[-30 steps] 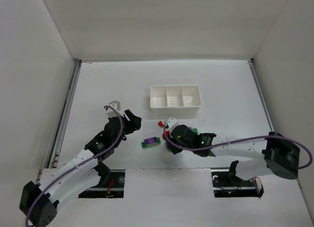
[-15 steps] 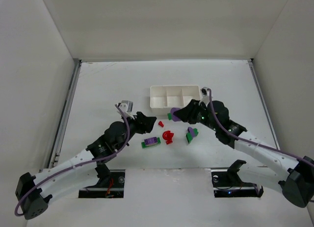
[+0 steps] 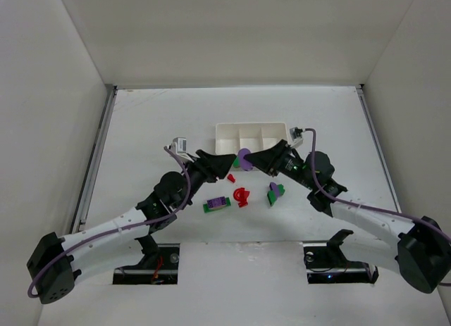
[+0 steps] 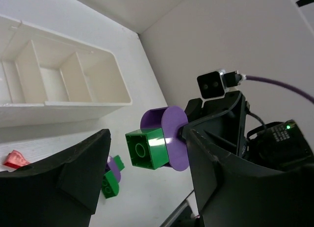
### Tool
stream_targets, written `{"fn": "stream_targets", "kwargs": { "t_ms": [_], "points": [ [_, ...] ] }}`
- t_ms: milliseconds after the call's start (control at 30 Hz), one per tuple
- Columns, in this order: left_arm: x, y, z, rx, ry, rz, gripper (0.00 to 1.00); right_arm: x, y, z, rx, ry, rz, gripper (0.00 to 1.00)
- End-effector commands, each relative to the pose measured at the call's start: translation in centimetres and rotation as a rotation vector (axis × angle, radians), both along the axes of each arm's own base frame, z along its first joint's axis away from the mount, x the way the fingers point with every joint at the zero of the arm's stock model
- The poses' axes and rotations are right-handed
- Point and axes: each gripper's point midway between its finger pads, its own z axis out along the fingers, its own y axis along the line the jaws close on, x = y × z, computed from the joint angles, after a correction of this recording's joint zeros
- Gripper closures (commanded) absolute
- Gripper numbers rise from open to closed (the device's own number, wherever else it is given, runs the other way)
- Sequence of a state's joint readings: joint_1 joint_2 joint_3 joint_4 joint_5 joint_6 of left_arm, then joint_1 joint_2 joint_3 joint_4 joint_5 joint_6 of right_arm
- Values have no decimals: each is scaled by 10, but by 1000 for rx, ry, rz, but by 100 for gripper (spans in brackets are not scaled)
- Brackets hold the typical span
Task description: Sort the legos into containers by color
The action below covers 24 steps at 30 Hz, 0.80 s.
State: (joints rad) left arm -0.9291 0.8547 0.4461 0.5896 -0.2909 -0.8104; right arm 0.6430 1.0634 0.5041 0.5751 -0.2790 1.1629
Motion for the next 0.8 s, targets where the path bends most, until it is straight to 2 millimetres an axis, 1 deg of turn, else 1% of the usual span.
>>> {"fn": "stream_targets", "kwargs": {
  "t_ms": [0, 133, 267, 333, 433, 533, 633, 767],
  "points": [
    [-1, 3, 45, -189, -31, -11, 39, -1, -4, 46, 166, -104, 9, 73],
    [-1, -4, 40, -242, 33, -58, 40, 4, 0, 41, 197, -82, 21, 72],
    [1, -6, 37, -276, 59, -67, 43, 6, 4, 42, 250, -72, 35, 72],
    [1, -4, 40, -298, 57, -64, 43, 10, 5, 41, 275, -63, 36, 72],
    [0, -3, 45, -324, 52, -69, 44, 14, 8, 34, 288, -34, 41, 72],
    [1, -4, 41, -322, 65, -69, 46, 14, 9, 40, 329, -49, 46, 72],
    [2, -1, 34, -316, 77, -55, 47, 16, 7, 45, 363, -53, 46, 72],
    [7, 8, 28, -306, 84, -24, 47, 20, 6, 42, 369, -45, 37, 72]
  ]
}}
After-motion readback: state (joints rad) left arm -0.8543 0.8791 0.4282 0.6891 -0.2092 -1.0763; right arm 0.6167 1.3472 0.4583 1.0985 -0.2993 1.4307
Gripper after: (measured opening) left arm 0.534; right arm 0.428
